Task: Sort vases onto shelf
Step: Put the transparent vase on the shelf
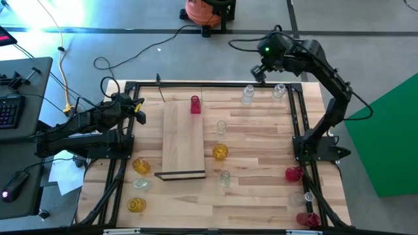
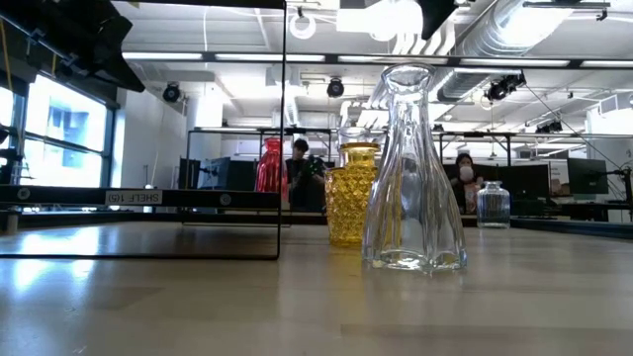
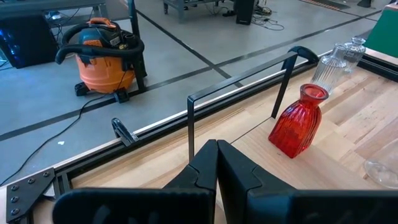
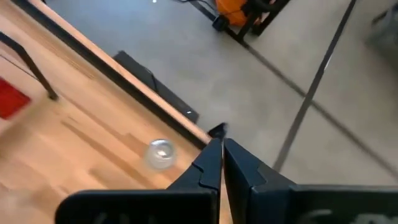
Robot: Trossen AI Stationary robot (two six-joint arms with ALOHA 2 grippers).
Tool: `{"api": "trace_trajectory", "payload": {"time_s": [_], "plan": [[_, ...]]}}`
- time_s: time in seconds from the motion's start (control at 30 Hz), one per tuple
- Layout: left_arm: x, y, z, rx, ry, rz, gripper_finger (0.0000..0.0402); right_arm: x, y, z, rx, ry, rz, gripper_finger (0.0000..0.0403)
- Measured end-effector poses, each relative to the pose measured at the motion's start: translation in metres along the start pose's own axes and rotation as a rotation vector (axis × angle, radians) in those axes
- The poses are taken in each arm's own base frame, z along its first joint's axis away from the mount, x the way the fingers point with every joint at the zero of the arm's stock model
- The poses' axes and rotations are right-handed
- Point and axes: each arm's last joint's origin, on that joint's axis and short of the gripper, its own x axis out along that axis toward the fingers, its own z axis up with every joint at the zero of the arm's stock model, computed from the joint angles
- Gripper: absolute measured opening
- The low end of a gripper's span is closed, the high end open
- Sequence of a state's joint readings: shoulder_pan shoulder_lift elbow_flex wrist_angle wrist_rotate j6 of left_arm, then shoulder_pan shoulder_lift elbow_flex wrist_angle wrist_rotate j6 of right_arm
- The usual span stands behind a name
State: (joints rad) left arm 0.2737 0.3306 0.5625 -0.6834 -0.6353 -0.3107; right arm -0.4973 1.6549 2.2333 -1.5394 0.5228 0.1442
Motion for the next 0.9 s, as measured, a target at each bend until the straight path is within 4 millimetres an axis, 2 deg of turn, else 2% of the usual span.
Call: {"api": "trace_trajectory", "payload": {"time_s": [0.13,0.33,0.47,0.67,0.9], "plan": [[0.0,0.0,0.0,0.0,0.0,0.0,0.0001,-0.005,-0.02,-0.002,-0.081,-0.023,-0.005,0.0],[0.0,0.0,0.0,-0.001,0.0,0.0,0.0001,-0.026,-0.061,-0.011,-0.044,-0.126,0.023,0.0],[0.0,0.0,0.0,0.0,0.0,0.0,0.0001,-0.035,-0.078,-0.021,-0.034,-0.128,0.057,0.0],[0.0,0.0,0.0,-0.001,0.0,0.001,0.0001,-0.029,-0.077,-0.033,-0.085,-0.043,0.093,0.0],[0.0,0.0,0.0,0.0,0.0,0.0,0.0001,0.0,-0.049,-0.038,-0.142,0.021,0.199,0.0]]}}
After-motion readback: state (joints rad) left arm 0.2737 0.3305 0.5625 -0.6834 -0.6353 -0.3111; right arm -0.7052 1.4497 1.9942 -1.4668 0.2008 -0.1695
